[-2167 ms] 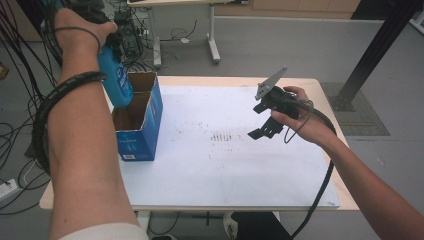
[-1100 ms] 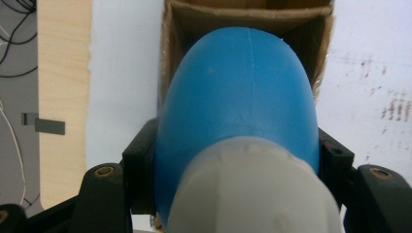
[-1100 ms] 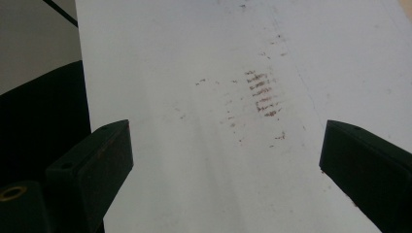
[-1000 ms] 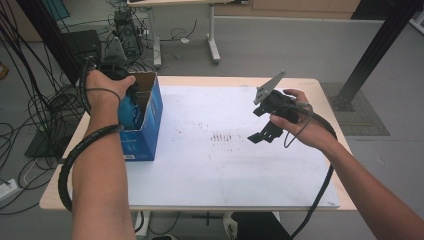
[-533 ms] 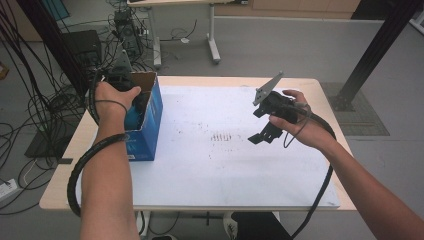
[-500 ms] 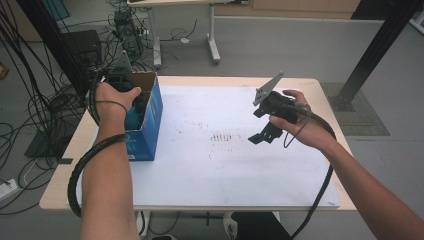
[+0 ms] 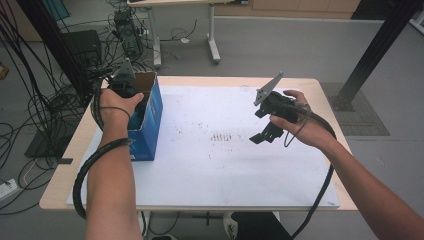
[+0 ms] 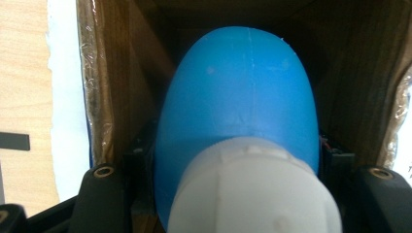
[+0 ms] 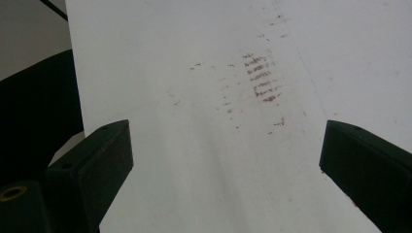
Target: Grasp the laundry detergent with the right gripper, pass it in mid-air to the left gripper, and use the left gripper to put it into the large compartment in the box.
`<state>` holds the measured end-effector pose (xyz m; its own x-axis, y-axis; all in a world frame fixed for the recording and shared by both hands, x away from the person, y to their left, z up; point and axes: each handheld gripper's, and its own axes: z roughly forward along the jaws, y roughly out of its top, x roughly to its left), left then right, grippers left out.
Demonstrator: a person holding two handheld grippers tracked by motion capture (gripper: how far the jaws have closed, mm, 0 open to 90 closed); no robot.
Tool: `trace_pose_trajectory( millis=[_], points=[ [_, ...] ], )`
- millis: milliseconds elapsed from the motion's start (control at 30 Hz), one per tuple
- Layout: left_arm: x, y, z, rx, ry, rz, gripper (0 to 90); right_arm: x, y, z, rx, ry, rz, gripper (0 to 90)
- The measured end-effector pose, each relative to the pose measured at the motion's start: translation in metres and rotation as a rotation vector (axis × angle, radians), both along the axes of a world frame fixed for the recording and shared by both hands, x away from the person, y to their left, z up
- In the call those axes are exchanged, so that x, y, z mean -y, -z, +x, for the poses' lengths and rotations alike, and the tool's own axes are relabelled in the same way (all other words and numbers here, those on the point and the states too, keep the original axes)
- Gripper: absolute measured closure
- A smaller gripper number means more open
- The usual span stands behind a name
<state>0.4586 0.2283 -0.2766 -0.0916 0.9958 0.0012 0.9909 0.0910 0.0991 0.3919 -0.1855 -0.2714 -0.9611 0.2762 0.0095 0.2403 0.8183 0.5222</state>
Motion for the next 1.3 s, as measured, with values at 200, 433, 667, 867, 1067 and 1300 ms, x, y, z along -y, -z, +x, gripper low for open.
trace_pose_trajectory(
  millis=[200, 433, 667, 867, 1067, 1300],
  points=[
    [-0.0017, 0.0012, -0.0024, 0.001, -0.002, -0.008, 36.7, -0.0016, 0.0010, 0.0002, 0.002, -0.003, -0.002, 5.1],
    [-0.0006, 0.0016, -0.0041, 0.005, 0.004, -0.005, 36.6, -0.0026, 0.0015, -0.0010, 0.005, -0.002, -0.007, 5.1],
    [0.0005, 0.0019, -0.0042, 0.006, 0.003, -0.002, 36.6, -0.0016, 0.0002, -0.0027, 0.009, 0.000, -0.005, 5.1],
    [0.0005, 0.0022, -0.0038, 0.010, 0.000, 0.000, 36.5, -0.0004, -0.0013, -0.0020, 0.014, -0.002, -0.007, 5.1],
    [0.0001, 0.0025, -0.0035, 0.010, 0.000, 0.000, 36.4, -0.0016, -0.0012, -0.0014, 0.014, -0.004, -0.007, 5.1],
    [-0.0009, 0.0023, -0.0042, 0.009, -0.002, -0.008, 36.4, -0.0026, -0.0024, -0.0008, 0.019, -0.007, -0.015, 5.1]
  ],
)
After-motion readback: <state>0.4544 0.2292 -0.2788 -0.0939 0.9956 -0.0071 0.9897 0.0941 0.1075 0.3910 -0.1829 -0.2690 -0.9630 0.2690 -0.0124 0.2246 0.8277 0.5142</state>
